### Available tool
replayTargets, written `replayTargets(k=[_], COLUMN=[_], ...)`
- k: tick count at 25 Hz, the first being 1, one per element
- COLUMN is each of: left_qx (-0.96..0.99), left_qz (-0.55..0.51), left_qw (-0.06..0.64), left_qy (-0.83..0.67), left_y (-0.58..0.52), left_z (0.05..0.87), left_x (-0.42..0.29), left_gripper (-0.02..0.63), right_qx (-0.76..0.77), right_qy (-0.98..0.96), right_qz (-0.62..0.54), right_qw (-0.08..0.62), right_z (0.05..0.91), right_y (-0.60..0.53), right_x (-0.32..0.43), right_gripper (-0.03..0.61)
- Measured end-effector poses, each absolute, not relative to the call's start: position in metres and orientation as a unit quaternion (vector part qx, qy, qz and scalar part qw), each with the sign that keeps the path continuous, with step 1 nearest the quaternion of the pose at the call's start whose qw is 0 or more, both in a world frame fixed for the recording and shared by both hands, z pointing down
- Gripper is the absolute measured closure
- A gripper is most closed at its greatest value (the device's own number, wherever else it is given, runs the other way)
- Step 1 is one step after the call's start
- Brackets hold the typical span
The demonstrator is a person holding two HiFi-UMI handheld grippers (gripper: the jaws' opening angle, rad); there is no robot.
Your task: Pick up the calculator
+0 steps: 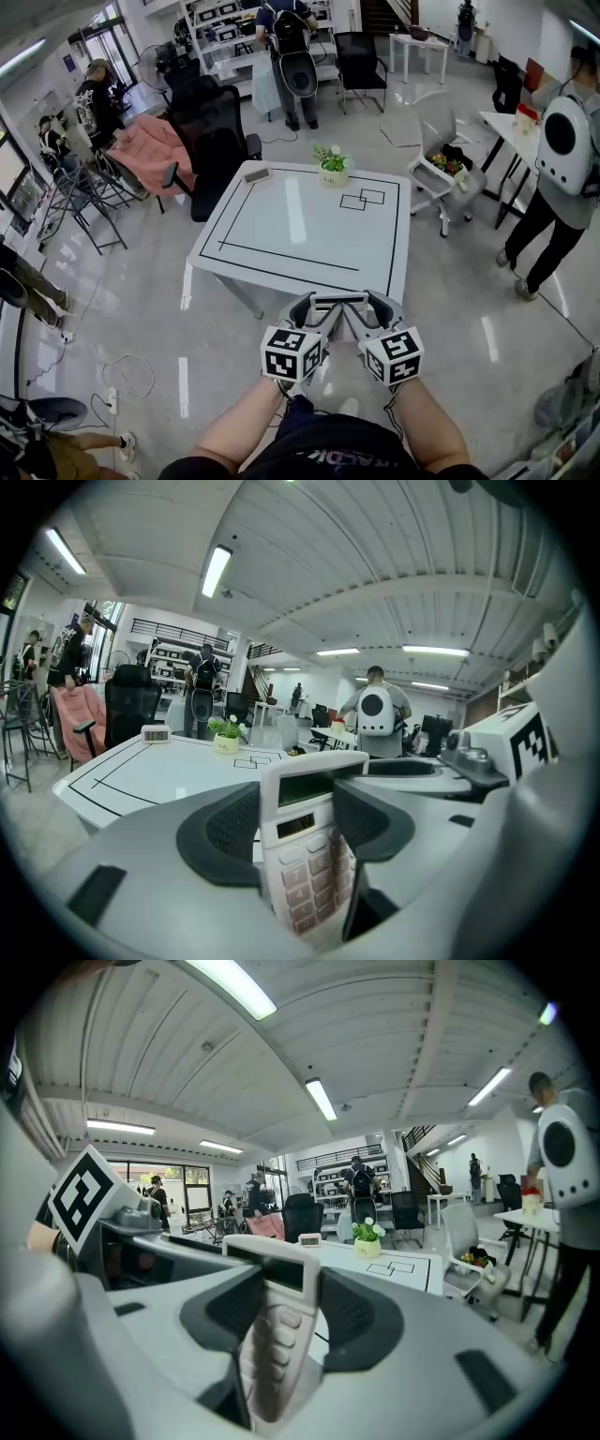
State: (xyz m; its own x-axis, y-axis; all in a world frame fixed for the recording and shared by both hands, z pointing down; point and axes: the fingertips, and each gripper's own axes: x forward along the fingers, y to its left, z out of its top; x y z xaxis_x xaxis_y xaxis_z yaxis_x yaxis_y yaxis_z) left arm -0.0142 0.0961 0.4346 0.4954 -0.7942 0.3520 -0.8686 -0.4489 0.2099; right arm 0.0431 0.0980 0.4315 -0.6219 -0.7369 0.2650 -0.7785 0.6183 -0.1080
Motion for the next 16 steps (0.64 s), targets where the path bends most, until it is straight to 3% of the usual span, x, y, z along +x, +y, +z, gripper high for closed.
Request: replayTargets(k=[16], left_qx=[0.844], left_qz=[0.095], left_qw=[0.181], left_qy=[-0.496], left_y=[0.126], left_z=[0.425], left_x=[-0.013], left_gripper=[0.374], right_qx=[0.420], right_qy=[-0.897], right_qz=[0.100], right_qw=[0.097], right_z=[0.421], right_y=[0.127], right_x=[0.044], right_gripper=[0.391])
